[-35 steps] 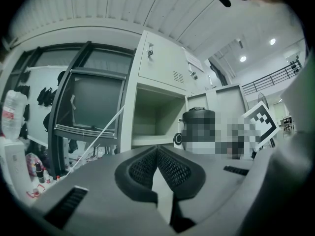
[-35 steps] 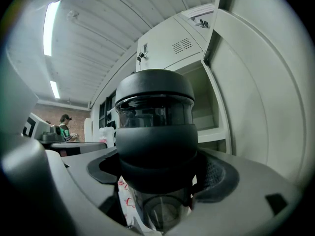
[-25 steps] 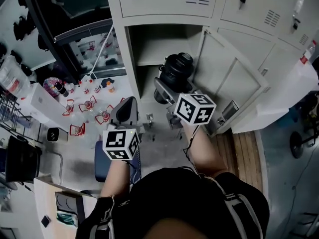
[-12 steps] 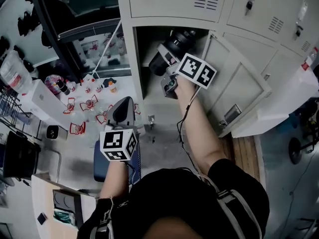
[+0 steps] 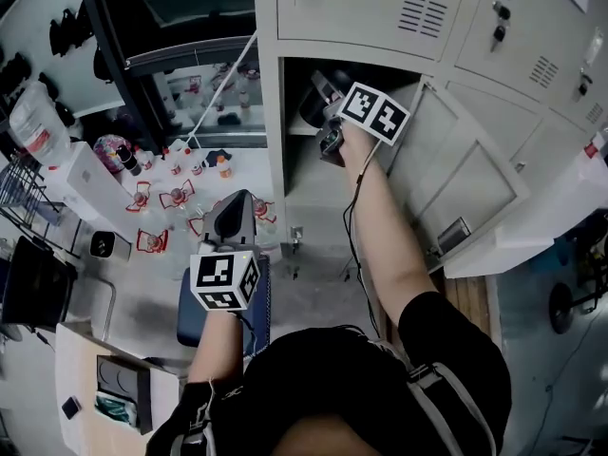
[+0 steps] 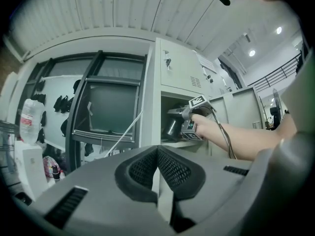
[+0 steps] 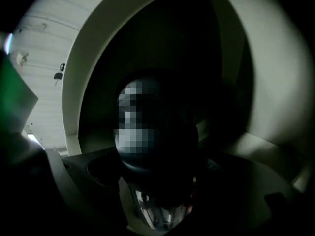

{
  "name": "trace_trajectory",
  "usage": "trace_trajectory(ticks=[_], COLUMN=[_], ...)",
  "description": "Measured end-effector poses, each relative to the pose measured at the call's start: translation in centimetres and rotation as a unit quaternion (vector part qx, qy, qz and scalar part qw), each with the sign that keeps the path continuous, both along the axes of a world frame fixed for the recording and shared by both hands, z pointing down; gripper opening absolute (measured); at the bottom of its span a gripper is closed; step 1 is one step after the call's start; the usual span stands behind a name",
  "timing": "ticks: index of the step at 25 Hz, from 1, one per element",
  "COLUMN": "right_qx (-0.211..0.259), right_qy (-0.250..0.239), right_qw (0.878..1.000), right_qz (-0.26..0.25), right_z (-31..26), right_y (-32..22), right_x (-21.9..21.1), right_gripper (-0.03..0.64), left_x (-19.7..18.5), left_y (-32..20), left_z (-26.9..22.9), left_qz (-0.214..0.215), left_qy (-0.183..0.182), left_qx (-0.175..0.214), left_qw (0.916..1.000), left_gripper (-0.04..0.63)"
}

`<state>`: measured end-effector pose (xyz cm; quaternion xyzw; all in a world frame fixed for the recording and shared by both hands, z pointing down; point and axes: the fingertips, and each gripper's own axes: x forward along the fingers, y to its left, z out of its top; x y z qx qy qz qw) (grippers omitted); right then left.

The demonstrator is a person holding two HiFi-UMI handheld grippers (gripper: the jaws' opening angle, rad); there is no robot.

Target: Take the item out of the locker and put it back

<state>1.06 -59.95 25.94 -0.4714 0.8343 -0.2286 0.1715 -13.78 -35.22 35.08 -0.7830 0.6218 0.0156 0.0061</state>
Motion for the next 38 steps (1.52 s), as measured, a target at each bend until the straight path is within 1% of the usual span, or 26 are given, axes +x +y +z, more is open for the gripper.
trace_trajectory(ticks=[3,6,11,16,23,24,27,30,32,34,35,36,38], right_qx=[0.009,0.026,0.053,0.056,0.061,0.068,0.101,0.124,0.142,0.168,0.184,0.2,0.225], right_qy=[0.049,0.104,0.195,0.25,0.258,0.26,0.264,0.247,0.232,0.225,0.225,0.227,0.238], right_qw=[0.999,0.994,0.978,0.964,0.962,0.961,0.957,0.958,0.96,0.957,0.954,0.95,0.942], right_qz=[0.016,0.033,0.057,0.066,0.063,0.06,0.065,0.073,0.072,0.069,0.07,0.072,0.078], right_z=[0.4,0.5,0.6,1.0,1.0,0.9,0.1,-1.2,-1.8,-2.0,-1.9,-1.8,-1.0], right_y=[-1.4,-2.2,-2.8,-3.3,-3.3,-3.1,-2.4,-0.9,1.2,4.0,5.6,7.3,10.4], right_x=[-0.6,-1.3,-2.0,-2.3,-2.6,-2.7,-2.5,-1.8,-1.3,-1.1,-0.9,-0.8,-0.7], right_gripper=[0.446,0.446,0.446,0.448,0.449,0.443,0.468,0.479,0.477,0.438,0.393,0.358,0.32], left_x=[-0.6,-1.1,-1.7,-1.6,-1.1,-1.0,-0.7,-0.3,0.2,0.5,0.7,0.8,1.2], left_y=[-0.2,-0.4,-0.7,-1.1,-1.0,-1.0,-0.9,-1.0,-1.0,-1.0,-1.0,-1.0,-1.1], left_z=[0.3,0.4,0.5,0.8,0.5,0.5,0.5,0.4,0.3,0.3,0.3,0.4,0.5], left_qz=[-0.005,-0.01,-0.015,-0.013,-0.009,-0.008,-0.006,-0.001,0.003,0.006,0.007,0.008,0.012], left_qy=[0.0,0.001,0.004,0.004,0.002,0.002,0.003,0.003,0.002,0.003,0.004,0.004,0.004], left_qx=[-0.004,-0.005,-0.006,-0.009,-0.005,-0.004,-0.004,-0.003,-0.003,-0.002,-0.002,-0.003,-0.004], left_qw=[1.0,0.9999,0.9999,0.9999,0.9999,1.0,1.0,1.0,1.0,1.0,1.0,1.0,0.9999], left_gripper=[0.012,0.012,0.012,0.012,0.012,0.012,0.012,0.012,0.012,0.012,0.012,0.012,0.012])
